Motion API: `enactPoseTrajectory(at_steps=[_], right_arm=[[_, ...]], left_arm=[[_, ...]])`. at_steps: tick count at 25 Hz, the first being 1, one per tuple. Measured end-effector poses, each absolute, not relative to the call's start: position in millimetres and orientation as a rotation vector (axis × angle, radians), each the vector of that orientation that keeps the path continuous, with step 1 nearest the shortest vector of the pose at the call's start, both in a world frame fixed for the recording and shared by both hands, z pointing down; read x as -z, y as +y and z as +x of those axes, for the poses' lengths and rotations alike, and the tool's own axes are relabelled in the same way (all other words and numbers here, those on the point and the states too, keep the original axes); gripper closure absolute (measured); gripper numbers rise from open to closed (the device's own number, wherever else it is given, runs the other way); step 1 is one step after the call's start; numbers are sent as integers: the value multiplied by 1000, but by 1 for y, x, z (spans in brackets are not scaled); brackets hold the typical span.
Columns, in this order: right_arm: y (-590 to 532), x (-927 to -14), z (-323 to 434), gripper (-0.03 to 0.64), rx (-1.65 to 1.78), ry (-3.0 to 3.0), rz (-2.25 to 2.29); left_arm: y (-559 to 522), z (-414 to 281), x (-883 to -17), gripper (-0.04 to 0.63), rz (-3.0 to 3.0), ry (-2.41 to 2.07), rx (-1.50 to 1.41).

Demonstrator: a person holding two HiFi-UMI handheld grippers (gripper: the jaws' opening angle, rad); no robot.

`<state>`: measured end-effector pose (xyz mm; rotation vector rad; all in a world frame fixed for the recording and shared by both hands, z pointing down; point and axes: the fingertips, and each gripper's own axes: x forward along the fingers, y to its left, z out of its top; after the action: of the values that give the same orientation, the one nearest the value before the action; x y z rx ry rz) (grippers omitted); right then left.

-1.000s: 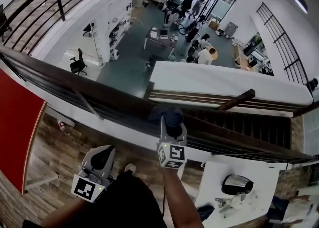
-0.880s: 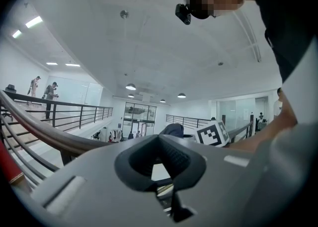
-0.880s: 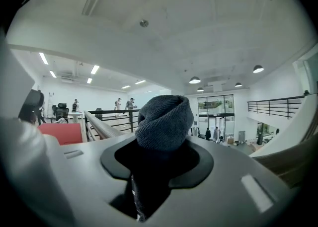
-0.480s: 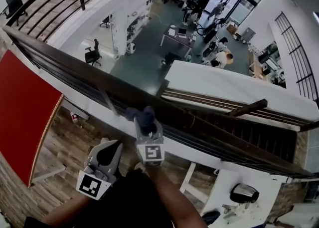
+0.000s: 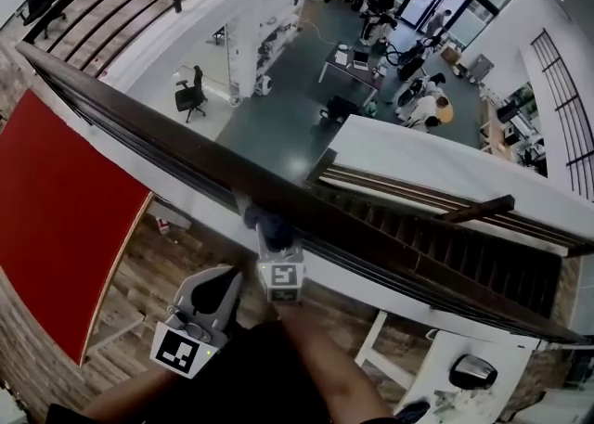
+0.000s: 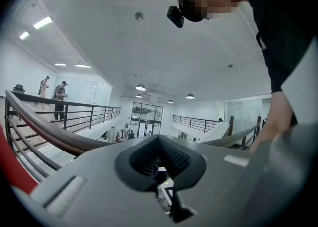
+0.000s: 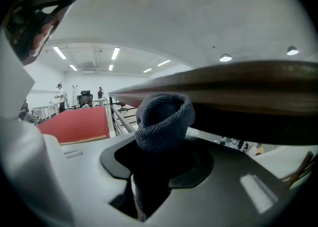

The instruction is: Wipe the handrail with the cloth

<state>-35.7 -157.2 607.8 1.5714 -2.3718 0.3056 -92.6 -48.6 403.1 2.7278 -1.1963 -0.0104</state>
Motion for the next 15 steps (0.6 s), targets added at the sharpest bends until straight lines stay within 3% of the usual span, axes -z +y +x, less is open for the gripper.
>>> enactPoseTrajectory(at_steps=[6, 15], right_arm=[[-179, -661, -30, 463, -491, -2231, 1643], [-197, -685, -20, 463, -493, -2117, 1627]], left_arm=[[-71, -126, -410, 595, 2713, -1191, -52], [-83, -152, -413, 595, 2680, -1189, -105]])
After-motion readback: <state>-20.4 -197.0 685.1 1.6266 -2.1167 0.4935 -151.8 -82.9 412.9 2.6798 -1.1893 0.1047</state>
